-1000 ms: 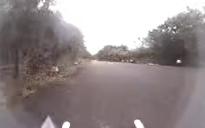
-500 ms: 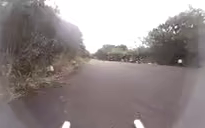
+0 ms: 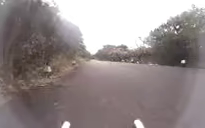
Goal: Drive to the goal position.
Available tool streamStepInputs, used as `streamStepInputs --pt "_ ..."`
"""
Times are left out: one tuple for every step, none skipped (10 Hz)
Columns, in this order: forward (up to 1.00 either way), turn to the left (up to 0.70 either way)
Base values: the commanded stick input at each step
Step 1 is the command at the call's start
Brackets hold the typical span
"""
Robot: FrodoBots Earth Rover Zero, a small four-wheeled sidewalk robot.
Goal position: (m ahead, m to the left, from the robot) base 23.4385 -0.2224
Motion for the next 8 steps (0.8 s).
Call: streamStepInputs --pt "0.5 0.0" --pt "0.5 0.0" --pt "0.5 0.0" --pt "0.5 0.0" --pt "0.5 0.0" --pt "0.5 0.0" --pt "0.5 0.0" --pt "0.5 0.0"
